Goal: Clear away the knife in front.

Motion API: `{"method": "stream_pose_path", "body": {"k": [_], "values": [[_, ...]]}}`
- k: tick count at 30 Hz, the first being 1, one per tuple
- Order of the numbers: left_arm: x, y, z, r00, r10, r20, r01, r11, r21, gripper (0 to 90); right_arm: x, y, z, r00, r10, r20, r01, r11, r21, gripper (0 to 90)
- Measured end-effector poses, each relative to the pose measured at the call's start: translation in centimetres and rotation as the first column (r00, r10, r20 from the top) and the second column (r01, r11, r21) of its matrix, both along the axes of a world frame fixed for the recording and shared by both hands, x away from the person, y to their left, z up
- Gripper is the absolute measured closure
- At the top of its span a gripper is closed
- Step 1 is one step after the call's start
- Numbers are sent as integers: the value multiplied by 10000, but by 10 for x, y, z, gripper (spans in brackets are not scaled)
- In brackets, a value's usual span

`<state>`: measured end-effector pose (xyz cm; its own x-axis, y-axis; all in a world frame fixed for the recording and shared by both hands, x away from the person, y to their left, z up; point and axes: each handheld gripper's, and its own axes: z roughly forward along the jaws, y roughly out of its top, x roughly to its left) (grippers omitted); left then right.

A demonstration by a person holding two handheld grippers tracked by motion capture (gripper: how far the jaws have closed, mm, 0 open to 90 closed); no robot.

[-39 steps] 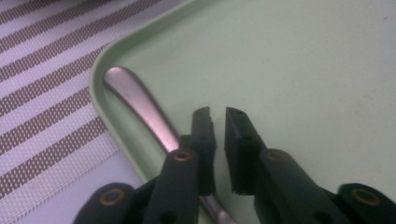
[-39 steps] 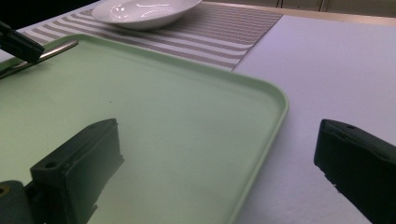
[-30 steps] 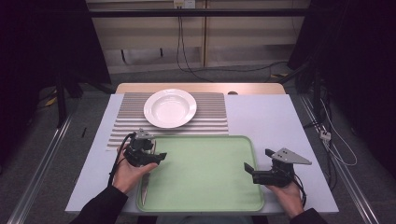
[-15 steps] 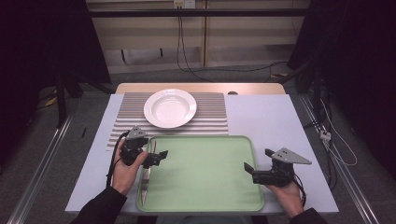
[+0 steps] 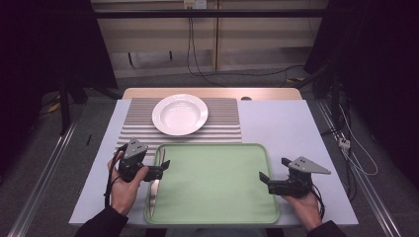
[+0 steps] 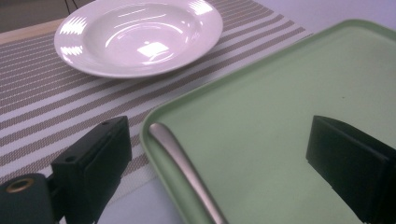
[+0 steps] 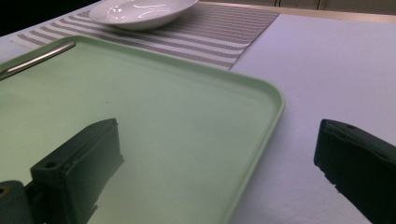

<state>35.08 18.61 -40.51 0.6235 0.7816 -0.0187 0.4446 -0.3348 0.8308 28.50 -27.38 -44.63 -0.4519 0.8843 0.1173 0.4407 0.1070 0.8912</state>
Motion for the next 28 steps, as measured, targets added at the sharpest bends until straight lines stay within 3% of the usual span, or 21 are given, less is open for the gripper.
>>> {"method": "stream_pose_path", "body": {"k": [5,9,15,19,23,28], "values": [[-6,13,-1,10000,87,3,-87,9998,-202,62,-1,-1,0,10000,-53,8,53,10000,-16,5],[-10,20,-2,9999,123,-82,-124,9999,-116,63,-2,-2,0,10000,-76,23,76,10000,-20,5],[-19,22,-14,9997,130,-210,-131,9999,-36,63,-2,-2,0,9999,-123,23,123,9999,-2,5],[-24,23,-19,9991,342,-242,-347,9991,-226,63,-2,-3,0,9999,-136,23,136,9999,-18,5],[-27,24,-20,9991,425,-59,-426,9988,-238,62,-4,-2,2,9999,-124,101,125,9999,-71,5],[-25,28,-21,9974,685,-232,-692,9972,-290,60,-4,-2,2,9998,-141,105,141,9999,-67,5]]}}
